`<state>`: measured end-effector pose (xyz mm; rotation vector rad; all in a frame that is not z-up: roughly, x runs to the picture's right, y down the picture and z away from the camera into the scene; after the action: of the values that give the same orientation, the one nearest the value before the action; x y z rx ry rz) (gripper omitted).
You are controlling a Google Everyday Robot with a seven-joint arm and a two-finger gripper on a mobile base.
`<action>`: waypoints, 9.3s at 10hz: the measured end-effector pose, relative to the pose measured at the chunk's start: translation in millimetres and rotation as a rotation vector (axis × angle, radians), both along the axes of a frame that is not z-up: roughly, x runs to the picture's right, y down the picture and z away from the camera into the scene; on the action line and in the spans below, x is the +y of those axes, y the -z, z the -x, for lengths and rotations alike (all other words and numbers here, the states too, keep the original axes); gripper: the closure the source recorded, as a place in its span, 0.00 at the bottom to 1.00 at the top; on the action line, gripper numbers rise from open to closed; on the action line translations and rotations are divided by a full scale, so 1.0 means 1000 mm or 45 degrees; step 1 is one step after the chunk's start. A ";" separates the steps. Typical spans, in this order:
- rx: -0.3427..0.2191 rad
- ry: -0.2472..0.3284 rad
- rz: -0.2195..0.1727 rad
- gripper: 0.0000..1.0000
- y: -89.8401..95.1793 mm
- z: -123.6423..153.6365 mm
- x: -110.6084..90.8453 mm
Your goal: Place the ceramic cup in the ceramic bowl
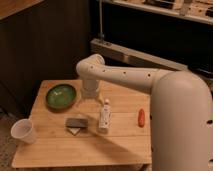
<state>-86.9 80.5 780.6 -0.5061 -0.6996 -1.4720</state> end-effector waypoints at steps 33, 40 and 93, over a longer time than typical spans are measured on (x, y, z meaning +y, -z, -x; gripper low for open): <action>0.004 0.004 0.001 0.20 0.068 0.055 -0.051; 0.003 -0.023 0.009 0.20 0.070 0.063 -0.057; -0.141 -0.171 -0.033 0.20 0.061 0.115 -0.069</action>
<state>-201.5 12.0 719.2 -0.3528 -0.7863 -1.3887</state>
